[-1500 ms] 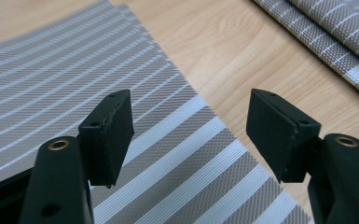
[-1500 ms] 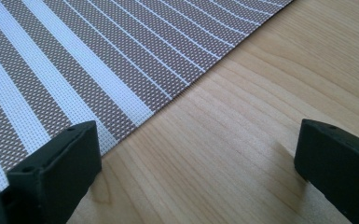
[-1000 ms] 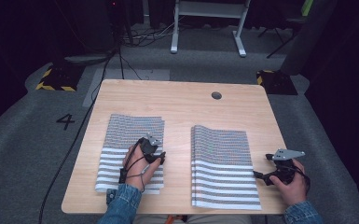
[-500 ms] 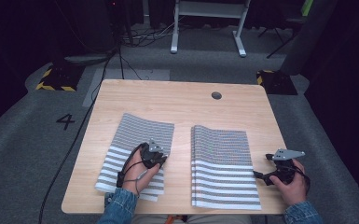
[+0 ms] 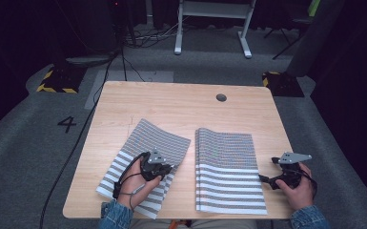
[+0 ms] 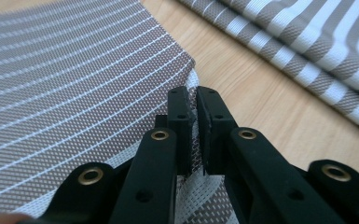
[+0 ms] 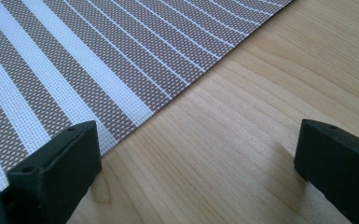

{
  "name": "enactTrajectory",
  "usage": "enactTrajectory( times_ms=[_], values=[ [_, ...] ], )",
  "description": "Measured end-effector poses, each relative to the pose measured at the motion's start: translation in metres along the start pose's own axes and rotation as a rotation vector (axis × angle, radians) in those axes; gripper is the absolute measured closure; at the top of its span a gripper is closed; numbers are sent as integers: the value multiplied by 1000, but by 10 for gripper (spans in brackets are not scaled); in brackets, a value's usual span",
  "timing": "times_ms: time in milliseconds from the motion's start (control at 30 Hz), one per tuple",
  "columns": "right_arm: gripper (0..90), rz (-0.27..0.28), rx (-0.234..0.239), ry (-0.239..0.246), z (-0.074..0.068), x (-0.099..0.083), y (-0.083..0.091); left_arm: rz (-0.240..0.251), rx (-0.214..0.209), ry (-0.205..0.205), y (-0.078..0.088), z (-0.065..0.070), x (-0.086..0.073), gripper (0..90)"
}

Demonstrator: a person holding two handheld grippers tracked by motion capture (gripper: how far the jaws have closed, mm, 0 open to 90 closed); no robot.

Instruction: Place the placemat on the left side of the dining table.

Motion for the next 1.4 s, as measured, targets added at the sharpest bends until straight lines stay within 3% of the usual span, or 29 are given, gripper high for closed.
enactTrajectory(
  times_ms=[133,267,300,600,1000,1400],
  values=[
    [5,0,0,0,0,0,0,33,-16,-16,14,7,5,840],
    [5,1,0,0,0,0,0,49,-36,2,23,10,5,834],
    [5,1,0,0,0,0,0,61,-9,-8,26,9,6,839],
    [5,1,1,1,0,0,0,122,83,-62,59,9,28,858],
    [5,0,0,0,1,1,-1,212,193,-47,95,-23,45,865],
    [5,0,0,0,1,1,-1,262,313,1,135,-84,44,864]
  ],
)
Point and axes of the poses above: each handheld gripper's, and its own axes: y roughly backward along the jaws, x roughly out of its top, z roughly to its right, the point moved 4 cm from there along -y, roughly forward along the jaws
